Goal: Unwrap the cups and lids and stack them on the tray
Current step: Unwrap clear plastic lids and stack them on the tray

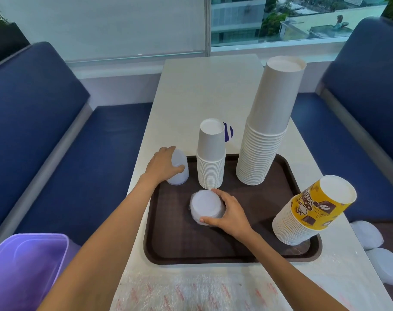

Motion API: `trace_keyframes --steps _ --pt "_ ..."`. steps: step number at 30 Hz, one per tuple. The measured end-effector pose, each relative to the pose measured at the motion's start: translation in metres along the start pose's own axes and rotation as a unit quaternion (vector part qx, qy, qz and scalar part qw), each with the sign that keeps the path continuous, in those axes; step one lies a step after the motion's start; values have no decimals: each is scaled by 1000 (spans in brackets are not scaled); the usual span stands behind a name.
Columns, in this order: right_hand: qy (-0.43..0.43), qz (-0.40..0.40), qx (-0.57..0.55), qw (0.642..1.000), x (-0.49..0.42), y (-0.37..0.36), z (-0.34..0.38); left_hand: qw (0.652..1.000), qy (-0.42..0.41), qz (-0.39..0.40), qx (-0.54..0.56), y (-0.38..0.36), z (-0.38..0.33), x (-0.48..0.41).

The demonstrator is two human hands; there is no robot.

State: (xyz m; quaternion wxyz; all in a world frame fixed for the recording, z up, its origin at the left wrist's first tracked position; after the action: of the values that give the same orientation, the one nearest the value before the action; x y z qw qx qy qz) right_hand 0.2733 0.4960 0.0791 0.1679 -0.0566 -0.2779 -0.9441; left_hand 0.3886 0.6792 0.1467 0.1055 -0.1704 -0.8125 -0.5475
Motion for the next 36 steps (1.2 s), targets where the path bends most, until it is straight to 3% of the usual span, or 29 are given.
trace_keyframes --steps 16,21,25,27,29,33,36 --pt "-10 15 5 1000 -2 -1 -2 999 8 15 34 -12 7 -7" --pt "-11 17 2 1000 -2 -2 -2 1000 15 7 -3 -25 10 -1" --pt "-6 21 -16 1000 0 -3 -2 988 -26 -140 57 0 0 25" --pt "-6 -14 -26 1000 5 3 -1 956 -51 -241 159 11 0 55" --pt "-20 -52 -53 997 10 9 -2 926 -34 -284 247 0 7 81" --pt "-93 -76 -86 989 8 11 -12 910 73 -177 367 -66 18 98" --pt "-123 -53 -86 987 3 3 -12 906 128 -88 394 -109 14 103"
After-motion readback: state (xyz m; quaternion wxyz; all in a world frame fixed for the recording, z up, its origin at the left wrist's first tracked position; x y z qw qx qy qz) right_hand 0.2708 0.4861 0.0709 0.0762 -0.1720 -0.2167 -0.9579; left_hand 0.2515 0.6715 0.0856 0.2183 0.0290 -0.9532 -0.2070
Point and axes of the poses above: each hand's wrist, its own x-axis away from the middle knuckle, its own y-axis out of the back of the hand, z = x × y, the point moved 10 cm from there along -x, towards the middle knuckle, and after that the axes turned 13 degrees about z, right-handed, at the moved point
